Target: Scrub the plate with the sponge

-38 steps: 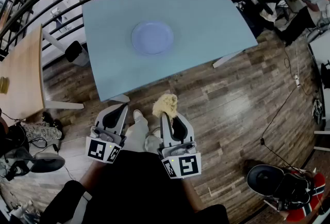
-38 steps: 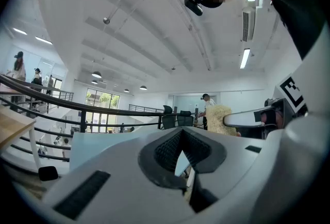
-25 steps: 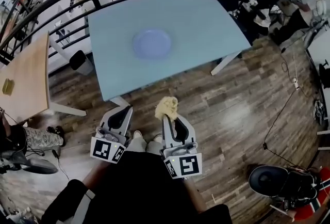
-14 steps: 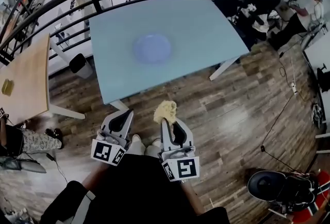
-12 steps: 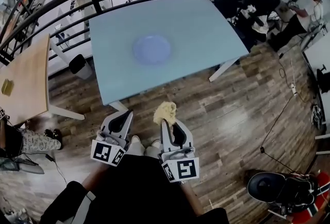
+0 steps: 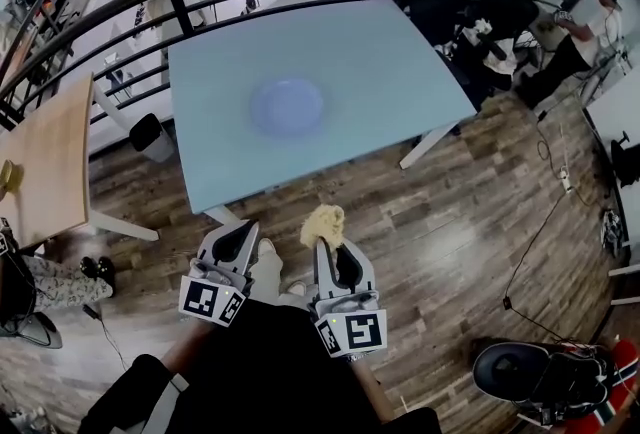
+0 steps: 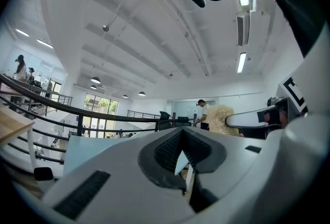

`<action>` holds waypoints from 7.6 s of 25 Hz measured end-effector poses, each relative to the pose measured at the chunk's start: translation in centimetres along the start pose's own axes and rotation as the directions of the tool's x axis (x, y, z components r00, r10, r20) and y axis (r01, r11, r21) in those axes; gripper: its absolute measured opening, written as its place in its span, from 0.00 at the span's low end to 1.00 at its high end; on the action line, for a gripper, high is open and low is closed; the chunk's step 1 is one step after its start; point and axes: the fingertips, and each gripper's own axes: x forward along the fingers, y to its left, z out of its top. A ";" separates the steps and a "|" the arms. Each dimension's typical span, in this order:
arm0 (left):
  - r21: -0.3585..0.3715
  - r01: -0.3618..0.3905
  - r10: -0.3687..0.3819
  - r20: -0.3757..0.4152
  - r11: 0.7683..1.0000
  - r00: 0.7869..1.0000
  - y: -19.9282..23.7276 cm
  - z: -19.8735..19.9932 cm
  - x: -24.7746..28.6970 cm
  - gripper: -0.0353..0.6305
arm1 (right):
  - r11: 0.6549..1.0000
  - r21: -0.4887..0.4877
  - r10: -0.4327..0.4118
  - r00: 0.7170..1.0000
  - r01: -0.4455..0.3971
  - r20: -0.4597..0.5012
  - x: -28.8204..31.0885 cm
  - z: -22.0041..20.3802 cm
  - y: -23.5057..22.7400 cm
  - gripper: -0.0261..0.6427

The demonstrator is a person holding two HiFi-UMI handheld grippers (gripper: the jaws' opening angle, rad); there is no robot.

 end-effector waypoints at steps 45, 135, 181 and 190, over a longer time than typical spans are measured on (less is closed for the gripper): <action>-0.071 -0.048 0.051 0.038 0.996 0.998 19.4 -0.3 23.3 0.06 | 0.997 -0.015 0.075 0.994 -0.076 -0.083 31.1 0.7 -5.8 0.15; -0.153 -0.518 0.469 -0.269 0.842 0.841 31.1 -16.8 34.7 0.06 | 0.921 0.260 0.380 0.518 -0.291 -0.766 55.6 -32.0 -10.7 0.15; -0.140 -0.495 0.452 -0.254 0.857 0.855 30.1 -16.6 34.0 0.06 | 0.987 0.150 0.157 0.577 -0.061 -0.802 52.9 -29.7 -20.6 0.15; -0.136 -0.508 0.463 -0.261 0.851 0.847 30.1 -16.4 33.2 0.06 | 0.966 0.203 0.260 0.549 -0.163 -0.795 52.6 -29.5 -15.5 0.15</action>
